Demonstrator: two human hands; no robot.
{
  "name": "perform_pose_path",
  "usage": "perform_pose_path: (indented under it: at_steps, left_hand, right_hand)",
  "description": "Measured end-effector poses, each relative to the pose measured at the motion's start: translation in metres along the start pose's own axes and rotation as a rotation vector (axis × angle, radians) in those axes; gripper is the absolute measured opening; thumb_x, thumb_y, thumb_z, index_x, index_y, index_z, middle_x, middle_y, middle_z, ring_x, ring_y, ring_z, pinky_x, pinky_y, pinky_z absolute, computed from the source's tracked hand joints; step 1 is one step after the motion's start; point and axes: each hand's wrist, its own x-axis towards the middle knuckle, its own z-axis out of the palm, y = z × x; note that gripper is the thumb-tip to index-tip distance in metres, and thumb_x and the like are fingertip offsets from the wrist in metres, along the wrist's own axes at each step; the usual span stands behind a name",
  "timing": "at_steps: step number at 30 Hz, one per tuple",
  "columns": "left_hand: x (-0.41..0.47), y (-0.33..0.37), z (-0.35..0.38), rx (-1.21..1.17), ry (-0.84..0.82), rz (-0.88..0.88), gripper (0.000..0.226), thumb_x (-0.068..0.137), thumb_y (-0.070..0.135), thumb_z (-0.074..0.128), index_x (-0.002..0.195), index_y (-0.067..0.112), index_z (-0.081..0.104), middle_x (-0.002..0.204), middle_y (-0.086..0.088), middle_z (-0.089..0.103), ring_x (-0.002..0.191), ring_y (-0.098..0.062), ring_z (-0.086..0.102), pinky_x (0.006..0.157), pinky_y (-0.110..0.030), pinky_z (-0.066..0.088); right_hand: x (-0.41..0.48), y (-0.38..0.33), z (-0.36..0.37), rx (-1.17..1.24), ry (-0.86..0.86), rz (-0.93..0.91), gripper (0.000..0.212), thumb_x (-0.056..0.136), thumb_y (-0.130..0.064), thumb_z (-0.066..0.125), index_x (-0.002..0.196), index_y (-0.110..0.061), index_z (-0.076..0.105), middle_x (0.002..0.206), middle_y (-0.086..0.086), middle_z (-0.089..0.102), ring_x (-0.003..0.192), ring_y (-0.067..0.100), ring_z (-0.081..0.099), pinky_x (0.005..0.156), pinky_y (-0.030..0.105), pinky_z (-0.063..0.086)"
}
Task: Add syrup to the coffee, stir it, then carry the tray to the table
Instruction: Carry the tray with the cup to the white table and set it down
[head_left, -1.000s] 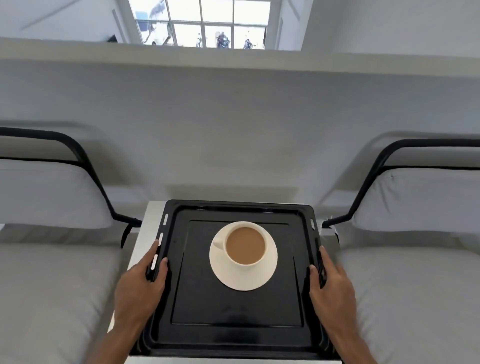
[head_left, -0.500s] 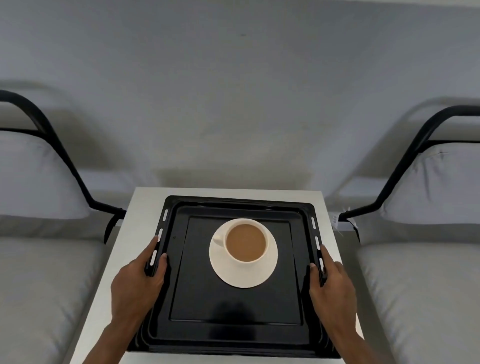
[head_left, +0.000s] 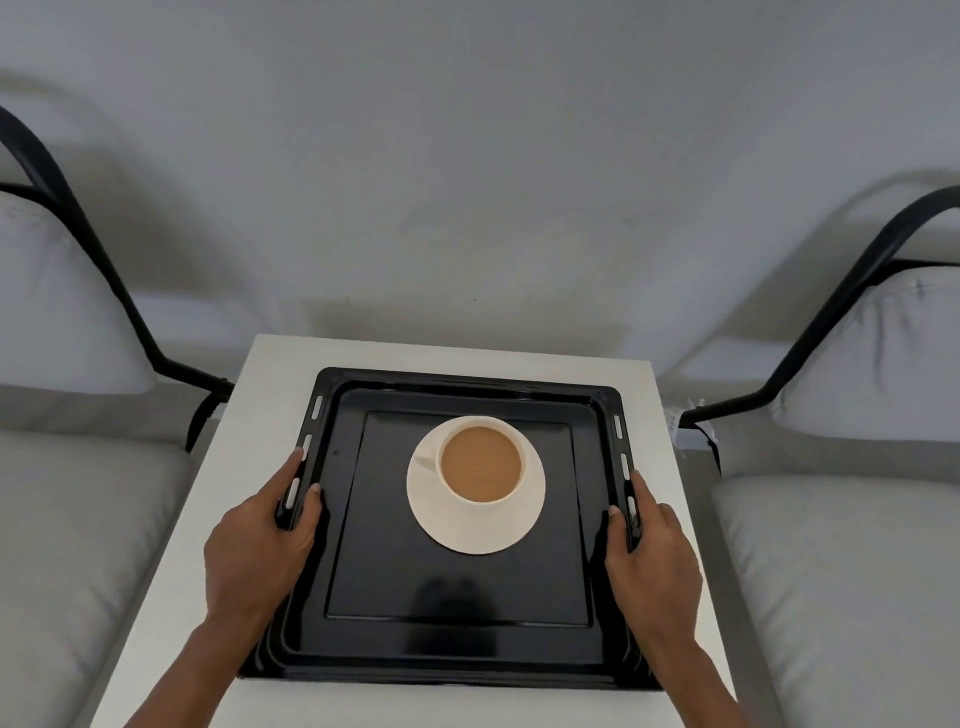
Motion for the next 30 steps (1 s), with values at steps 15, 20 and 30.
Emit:
perform_pose_path:
  at_steps: [15,20,30]
  left_hand:
    - [-0.006,0.002,0.003,0.014,0.008,0.009,0.049,0.098,0.033,0.064,0.145,0.038,0.054,0.048,0.009,0.047,0.045,-0.012,0.049,0.046,-0.025,0.035]
    - [-0.007,0.004,0.004,0.038,-0.001,0.014,0.050,0.100,0.033,0.061,0.149,0.037,0.050,0.056,0.009,0.050,0.053,-0.017,0.052,0.054,-0.031,0.040]
    - [-0.008,0.003,-0.011,0.192,-0.104,0.053,0.058,0.102,0.038,0.055,0.157,0.032,0.038,0.077,-0.006,0.059,0.066,-0.023,0.055,0.060,-0.036,0.045]
  right_hand:
    - [-0.001,0.002,0.003,-0.019,-0.002,-0.026,0.051,0.101,-0.027,0.058,0.150,-0.022,0.048,0.104,0.004,0.061,0.091,0.025,0.060,0.069,0.037,0.052]
    - [0.000,0.003,0.004,-0.026,-0.007,-0.034,0.050,0.101,-0.027,0.057,0.150,-0.022,0.046,0.113,0.007,0.062,0.100,0.027,0.062,0.071,0.035,0.050]
    - [-0.002,0.001,-0.002,-0.094,-0.091,-0.044,0.053,0.103,-0.027,0.053,0.153,-0.018,0.039,0.125,0.011,0.054,0.104,0.027,0.060,0.071,0.036,0.052]
